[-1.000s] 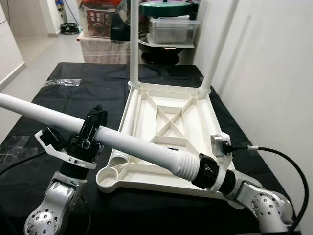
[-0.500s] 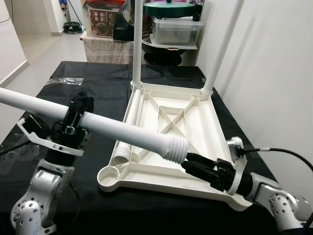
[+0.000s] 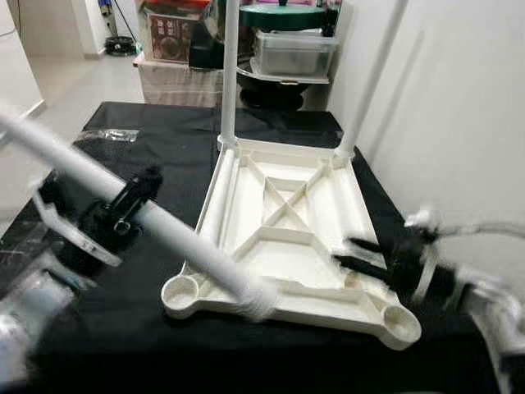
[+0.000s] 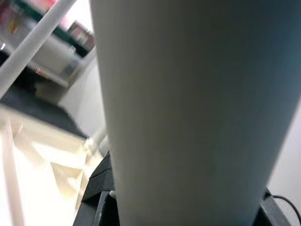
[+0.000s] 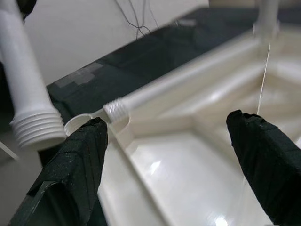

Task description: Building children table

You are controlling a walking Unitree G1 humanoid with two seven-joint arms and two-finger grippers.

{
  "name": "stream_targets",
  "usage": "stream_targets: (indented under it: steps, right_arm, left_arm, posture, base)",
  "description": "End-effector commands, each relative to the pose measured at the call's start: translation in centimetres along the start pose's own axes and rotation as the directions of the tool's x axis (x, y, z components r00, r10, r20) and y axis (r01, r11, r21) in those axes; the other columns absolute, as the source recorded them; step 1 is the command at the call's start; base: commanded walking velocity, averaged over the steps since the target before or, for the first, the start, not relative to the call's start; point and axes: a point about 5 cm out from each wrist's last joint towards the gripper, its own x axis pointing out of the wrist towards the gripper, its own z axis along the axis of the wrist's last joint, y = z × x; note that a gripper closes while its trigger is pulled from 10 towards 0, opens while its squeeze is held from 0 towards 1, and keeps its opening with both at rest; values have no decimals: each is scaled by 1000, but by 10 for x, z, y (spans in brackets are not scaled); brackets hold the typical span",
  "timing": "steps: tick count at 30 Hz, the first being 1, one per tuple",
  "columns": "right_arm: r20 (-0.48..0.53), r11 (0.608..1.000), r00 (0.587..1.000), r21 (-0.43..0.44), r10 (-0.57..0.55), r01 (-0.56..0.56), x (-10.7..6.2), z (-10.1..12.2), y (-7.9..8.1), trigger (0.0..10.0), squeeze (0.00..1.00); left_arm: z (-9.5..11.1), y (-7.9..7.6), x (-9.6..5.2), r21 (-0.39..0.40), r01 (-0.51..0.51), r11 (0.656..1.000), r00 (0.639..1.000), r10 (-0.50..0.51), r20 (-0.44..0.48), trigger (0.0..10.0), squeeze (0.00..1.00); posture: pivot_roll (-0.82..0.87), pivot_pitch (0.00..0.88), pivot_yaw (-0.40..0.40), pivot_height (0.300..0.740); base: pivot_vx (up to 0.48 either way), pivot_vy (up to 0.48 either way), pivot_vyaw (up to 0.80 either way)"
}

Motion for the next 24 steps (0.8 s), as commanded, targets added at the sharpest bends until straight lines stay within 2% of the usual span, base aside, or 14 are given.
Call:
stream_targets:
  steps: [1,2,3,5,6,7,8,9,10,11,13,17,20,24]
  right_arm:
    - [-23,999,999,-3,41,-41,6,-2,3,10000,0]
    - [-14,996,996,-21,90,-90,15,8,6,10000,0]
    - [-14,996,996,-21,90,-90,15,8,6,10000,0]
    - [1,983,983,-14,185,-185,32,19,16,10000,0]
    - [-3,967,967,0,256,-256,46,19,27,10000,0]
    - [-3,967,967,0,256,-256,46,19,27,10000,0]
    - [-22,944,944,10,329,-329,59,14,40,10000,0]
    - [-22,944,944,10,329,-329,59,14,40,10000,0]
    - [-40,923,922,10,384,-384,69,8,50,10000,0]
    - [-40,923,922,10,384,-384,69,8,50,10000,0]
    - [-64,895,893,12,445,-445,85,-2,64,10000,0]
    - [-65,879,877,51,477,-474,104,-10,76,10000,0]
    - [-77,879,876,50,477,-474,110,-15,80,10000,0]
    - [-58,875,874,67,483,-479,120,-10,87,10000,0]
  left_arm:
    - [-2,2,4,69,19,997,995,-12,-97,10000,0]
    - [4,-1,12,121,79,990,985,-59,-159,10000,0]
    - [4,-1,12,121,79,990,985,-59,-159,10000,0]
    - [9,-7,23,157,182,971,958,-139,-251,10000,0]
    - [9,-12,31,140,243,960,938,-195,-288,10000,0]
    - [9,-12,31,140,243,960,938,-195,-288,10000,0]
    - [6,-17,40,114,299,947,914,-250,-319,10000,0]
    - [6,-17,40,114,299,947,914,-250,-319,10000,0]
    - [3,-21,47,90,342,935,891,-292,-346,10000,0]
    - [3,-21,47,90,342,935,891,-292,-346,10000,0]
    - [-6,-26,58,52,387,921,862,-341,-375,10000,0]
    - [-20,-26,69,16,422,906,826,-378,-418,10000,0]
    - [-24,-27,73,0,440,898,813,-398,-425,10000,0]
    - [-33,-26,78,-30,470,882,779,-430,-456,10000,0]
  posture:
    - [43,0,-76,740]
    - [42,0,-74,740]
    - [42,0,-74,740]
    - [34,0,-61,740]
    - [26,0,-55,740]
    - [26,0,-55,740]
    - [24,0,-52,740]
    - [24,0,-52,740]
    - [19,0,-47,740]
    - [19,0,-47,740]
    - [15,0,-40,740]
    - [11,0,-37,740]
    - [10,0,-37,740]
    - [7,0,-35,740]
  base:
    - [0,0,0]
    - [0,0,0]
    - [0,0,0]
    - [0,0,0]
    - [0,0,0]
    - [0,0,0]
    - [0,0,0]
    - [0,0,0]
    - [0,0,0]
    - [0,0,0]
    - [0,0,0]
    - [0,0,0]
    - [0,0,0]
    - [0,0,0]
